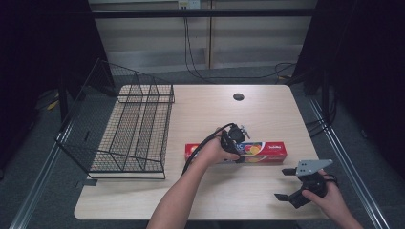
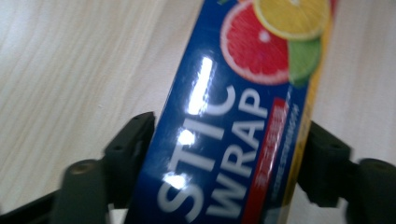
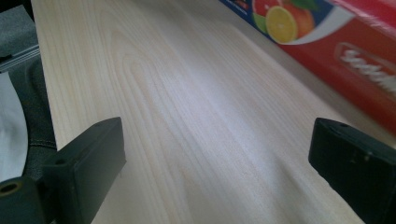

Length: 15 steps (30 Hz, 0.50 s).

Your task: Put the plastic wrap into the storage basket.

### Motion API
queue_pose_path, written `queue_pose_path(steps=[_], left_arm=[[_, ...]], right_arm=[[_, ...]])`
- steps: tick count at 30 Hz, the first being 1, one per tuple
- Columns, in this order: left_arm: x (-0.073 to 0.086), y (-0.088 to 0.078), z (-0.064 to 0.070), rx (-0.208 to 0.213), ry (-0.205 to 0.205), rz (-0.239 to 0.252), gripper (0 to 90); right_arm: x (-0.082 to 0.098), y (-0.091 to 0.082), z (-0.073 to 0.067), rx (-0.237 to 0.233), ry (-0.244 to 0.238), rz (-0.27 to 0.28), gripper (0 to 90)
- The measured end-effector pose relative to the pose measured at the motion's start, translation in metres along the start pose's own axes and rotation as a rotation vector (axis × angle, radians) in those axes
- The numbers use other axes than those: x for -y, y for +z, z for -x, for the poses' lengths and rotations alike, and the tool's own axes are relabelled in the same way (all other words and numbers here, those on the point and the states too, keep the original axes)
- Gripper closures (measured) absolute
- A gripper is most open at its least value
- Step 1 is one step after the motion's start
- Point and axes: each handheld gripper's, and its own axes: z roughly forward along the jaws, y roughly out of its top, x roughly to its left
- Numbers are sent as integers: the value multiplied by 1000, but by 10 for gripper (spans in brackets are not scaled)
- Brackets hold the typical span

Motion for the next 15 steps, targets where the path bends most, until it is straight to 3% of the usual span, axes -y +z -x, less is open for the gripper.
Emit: queue_pose_path(steps=[1,2,4,6,15], left_arm=[[0,0,0,0,0,0,385],[-1,0,1,1,-26,-8,404],[-2,0,1,-2,-25,-11,407],[-2,0,3,1,-50,-14,411],[-4,1,4,-3,-47,-37,378]], right_arm=[[0,0,0,0,0,0,35],[0,0,1,1,-2,2,35],[0,0,1,1,-2,2,35],[0,-1,1,2,-2,4,35],[0,-1,0,2,0,6,35]])
